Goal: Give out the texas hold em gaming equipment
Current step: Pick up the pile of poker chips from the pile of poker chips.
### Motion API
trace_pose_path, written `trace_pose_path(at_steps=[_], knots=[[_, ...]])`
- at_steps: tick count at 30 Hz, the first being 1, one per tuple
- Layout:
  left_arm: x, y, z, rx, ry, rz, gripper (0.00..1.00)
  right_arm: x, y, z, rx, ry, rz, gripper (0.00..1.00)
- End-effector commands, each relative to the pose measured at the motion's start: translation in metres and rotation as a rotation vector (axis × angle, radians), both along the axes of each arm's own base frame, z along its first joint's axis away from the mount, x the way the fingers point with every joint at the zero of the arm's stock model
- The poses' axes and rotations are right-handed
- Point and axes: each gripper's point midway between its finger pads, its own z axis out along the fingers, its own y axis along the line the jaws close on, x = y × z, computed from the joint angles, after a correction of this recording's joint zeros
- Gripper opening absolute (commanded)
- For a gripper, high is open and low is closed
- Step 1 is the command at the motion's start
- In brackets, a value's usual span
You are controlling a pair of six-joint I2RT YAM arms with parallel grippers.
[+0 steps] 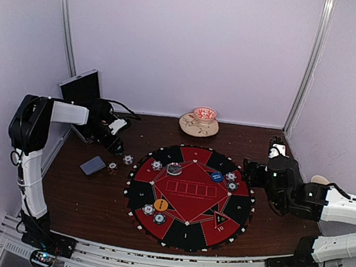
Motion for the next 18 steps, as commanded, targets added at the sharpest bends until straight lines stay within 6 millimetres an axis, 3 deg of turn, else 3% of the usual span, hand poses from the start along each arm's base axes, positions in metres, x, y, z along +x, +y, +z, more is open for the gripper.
trace_pose_path(at_steps=[1, 18], knots=[[-0.0024, -0.0065, -0.0061, -0.008, 0.009, -0.028, 0.58, -0.0001, 0.0006, 0.0079, -0.001, -0.014, 0.003, 0.99], [-0.0040, -0.0046, -0.0052, 0.003, 0.006, -0.025, 0.38, -0.0002, 0.0009, 0.0083, 0.000, -0.015, 0.004, 0.99]])
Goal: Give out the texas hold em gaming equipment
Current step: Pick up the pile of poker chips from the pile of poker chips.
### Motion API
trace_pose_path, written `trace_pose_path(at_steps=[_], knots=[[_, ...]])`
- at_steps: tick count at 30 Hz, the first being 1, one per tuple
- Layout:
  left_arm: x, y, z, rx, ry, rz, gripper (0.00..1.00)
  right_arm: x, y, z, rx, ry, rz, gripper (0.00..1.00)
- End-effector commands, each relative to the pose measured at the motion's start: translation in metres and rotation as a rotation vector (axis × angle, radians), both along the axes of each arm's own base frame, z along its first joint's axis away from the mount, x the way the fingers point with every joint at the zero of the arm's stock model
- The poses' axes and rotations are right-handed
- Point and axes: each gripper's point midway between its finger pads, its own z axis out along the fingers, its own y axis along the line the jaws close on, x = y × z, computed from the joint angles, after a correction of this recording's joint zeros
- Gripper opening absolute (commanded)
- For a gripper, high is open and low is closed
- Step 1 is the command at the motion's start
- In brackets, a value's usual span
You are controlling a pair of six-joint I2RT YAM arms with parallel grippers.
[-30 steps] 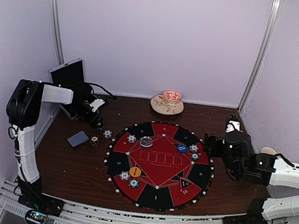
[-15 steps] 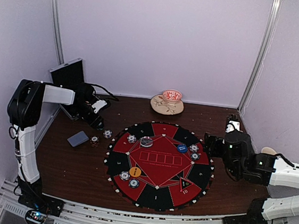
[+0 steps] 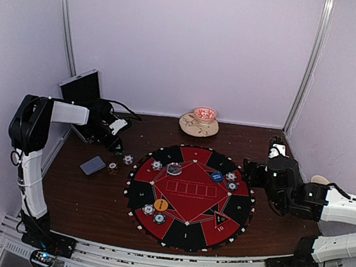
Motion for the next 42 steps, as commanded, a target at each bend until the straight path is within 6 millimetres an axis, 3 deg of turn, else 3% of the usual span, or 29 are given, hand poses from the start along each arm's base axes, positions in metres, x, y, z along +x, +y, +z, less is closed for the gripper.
trace_pose_path(at_steps=[1, 10, 31, 42], knots=[[-0.003, -0.002, -0.005, 0.004, 0.007, -0.015, 0.37, 0.000, 0.001, 0.008, 0.001, -0.014, 0.004, 0.99], [-0.005, -0.002, -0.001, 0.001, 0.005, -0.015, 0.26, 0.000, 0.000, 0.009, 0.001, -0.017, 0.004, 0.99], [-0.012, -0.016, 0.061, -0.085, -0.113, -0.083, 0.24, 0.000, 0.001, 0.008, -0.003, -0.015, 0.003, 0.99], [-0.053, -0.070, 0.072, -0.092, -0.145, -0.279, 0.24, 0.001, 0.001, 0.007, -0.006, -0.013, 0.003, 0.99]])
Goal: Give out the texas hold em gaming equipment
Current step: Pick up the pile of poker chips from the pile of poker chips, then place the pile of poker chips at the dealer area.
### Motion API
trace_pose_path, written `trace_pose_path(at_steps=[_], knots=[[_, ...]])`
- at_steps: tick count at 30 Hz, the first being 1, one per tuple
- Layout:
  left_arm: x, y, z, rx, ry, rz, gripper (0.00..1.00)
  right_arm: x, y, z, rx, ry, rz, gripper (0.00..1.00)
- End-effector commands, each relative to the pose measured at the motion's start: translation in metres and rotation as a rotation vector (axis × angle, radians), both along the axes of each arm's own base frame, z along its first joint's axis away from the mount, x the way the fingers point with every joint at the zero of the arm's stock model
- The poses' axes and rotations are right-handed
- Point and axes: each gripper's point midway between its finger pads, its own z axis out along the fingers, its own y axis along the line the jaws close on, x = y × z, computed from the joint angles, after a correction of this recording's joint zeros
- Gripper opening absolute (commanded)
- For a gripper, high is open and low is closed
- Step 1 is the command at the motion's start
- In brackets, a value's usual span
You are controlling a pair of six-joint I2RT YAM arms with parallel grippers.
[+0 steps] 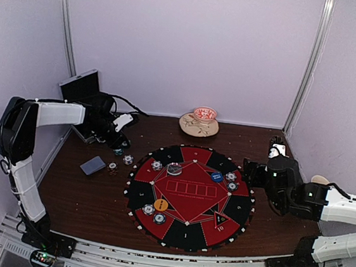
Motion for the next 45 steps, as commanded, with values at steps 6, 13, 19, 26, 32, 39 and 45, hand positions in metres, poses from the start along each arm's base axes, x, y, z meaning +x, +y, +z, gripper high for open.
trace_pose_path(at_steps=[6, 13, 19, 26, 32, 39, 45], knots=[[-0.041, -0.055, 0.002, -0.006, -0.038, -0.196, 0.24, 0.000, 0.001, 0.007, -0.006, -0.013, 0.003, 0.99], [-0.060, -0.077, -0.017, 0.002, 0.001, -0.255, 0.24, 0.000, 0.001, 0.007, -0.006, -0.013, 0.003, 0.99], [-0.067, -0.090, -0.031, 0.040, 0.003, -0.264, 0.24, 0.001, 0.001, 0.007, -0.008, -0.012, 0.003, 0.99], [-0.072, -0.103, -0.041, 0.050, 0.010, -0.276, 0.24, 0.001, 0.002, 0.005, -0.015, -0.008, 0.004, 0.99], [-0.068, -0.109, -0.050, 0.070, 0.000, -0.258, 0.24, 0.002, 0.003, 0.004, -0.018, -0.006, 0.004, 0.99], [-0.061, -0.111, -0.055, 0.073, -0.010, -0.229, 0.24, 0.002, 0.003, 0.004, -0.020, -0.005, 0.004, 0.99], [-0.061, -0.115, -0.057, 0.064, -0.001, -0.231, 0.24, 0.002, 0.003, 0.003, -0.023, -0.003, 0.005, 0.99]])
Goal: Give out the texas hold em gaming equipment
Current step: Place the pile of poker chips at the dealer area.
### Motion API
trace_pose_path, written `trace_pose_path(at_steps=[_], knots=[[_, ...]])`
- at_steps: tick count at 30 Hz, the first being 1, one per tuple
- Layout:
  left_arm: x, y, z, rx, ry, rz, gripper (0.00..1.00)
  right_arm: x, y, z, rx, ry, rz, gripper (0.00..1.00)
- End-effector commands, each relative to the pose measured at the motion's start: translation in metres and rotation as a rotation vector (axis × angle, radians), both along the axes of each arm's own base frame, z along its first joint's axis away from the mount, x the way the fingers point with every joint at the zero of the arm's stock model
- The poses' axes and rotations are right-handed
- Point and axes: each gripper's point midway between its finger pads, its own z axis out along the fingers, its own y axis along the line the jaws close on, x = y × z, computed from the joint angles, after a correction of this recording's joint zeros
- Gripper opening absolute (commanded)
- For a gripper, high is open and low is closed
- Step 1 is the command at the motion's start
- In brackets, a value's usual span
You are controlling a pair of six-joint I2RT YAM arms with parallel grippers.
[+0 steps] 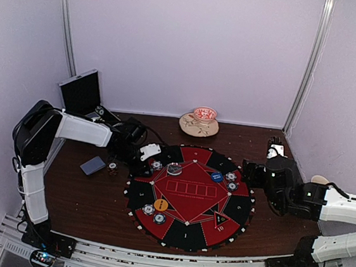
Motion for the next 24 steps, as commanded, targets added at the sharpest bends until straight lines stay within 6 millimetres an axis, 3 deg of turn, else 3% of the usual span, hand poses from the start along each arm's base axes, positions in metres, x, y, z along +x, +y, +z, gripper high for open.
trace_pose_path(at_steps=[1, 24], knots=[[0.0120, -0.0127, 0.0080, -0.040, -0.038, 0.008, 0.24, 0.0012, 0.0023, 0.0070, 0.005, -0.012, 0.000, 0.99], [0.0059, -0.0212, 0.0029, -0.048, -0.004, -0.015, 0.27, 0.0017, 0.0029, 0.0063, 0.000, -0.010, 0.000, 0.99]])
